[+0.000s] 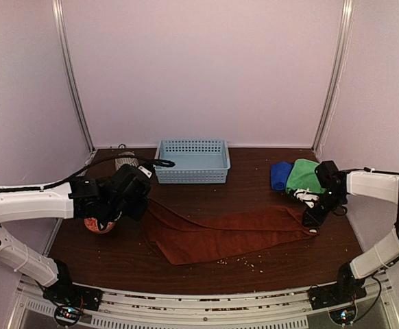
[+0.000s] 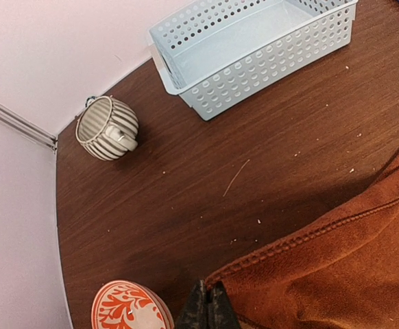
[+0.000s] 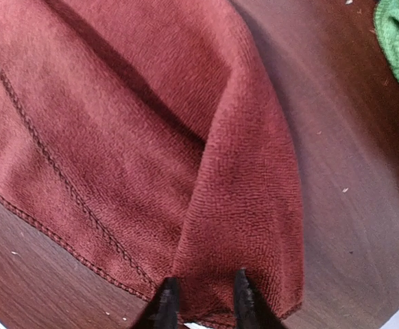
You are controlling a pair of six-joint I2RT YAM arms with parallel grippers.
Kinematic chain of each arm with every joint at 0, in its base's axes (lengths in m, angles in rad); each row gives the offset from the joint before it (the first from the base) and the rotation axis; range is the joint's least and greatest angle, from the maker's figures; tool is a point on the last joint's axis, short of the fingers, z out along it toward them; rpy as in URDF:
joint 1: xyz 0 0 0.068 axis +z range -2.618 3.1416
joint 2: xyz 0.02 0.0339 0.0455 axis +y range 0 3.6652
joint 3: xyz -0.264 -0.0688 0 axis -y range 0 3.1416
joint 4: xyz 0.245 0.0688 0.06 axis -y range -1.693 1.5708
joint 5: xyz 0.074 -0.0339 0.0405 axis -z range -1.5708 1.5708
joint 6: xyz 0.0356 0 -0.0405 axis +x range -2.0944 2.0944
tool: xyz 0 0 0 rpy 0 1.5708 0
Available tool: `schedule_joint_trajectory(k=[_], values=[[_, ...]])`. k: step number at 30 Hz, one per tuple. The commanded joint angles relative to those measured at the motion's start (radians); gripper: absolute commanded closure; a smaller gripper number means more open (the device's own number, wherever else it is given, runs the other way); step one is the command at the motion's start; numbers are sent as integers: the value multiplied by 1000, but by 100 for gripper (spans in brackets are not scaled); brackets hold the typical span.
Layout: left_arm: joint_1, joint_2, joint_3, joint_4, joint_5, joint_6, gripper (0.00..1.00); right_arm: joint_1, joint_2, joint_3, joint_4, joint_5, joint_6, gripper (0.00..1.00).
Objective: Roll the towels
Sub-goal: Pick up the towel from the center of the board.
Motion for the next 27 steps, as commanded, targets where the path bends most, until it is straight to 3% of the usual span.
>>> schedule_joint_trajectory(k=[1, 6, 11, 17, 18, 22, 27], values=[[4, 1, -8, 40, 6, 10, 100, 6, 17, -12, 22, 40, 43, 80], [4, 0, -13, 43, 5, 9, 100, 5, 31, 30, 10, 55, 58, 100], [4, 2, -14, 42, 2, 7, 100, -24, 33, 83, 34, 100, 77, 100], [5, -7, -26, 44, -16, 10, 100, -153, 83, 133, 126, 155, 130, 100], [5, -7, -26, 43, -15, 10, 100, -170, 99, 139, 139, 157, 136, 99], [5, -4, -26, 43, -18, 13, 100, -199, 119, 130, 175, 171, 139, 78], [5, -15, -32, 43, -20, 13, 100, -201, -28, 81, 138, 174, 65, 70]])
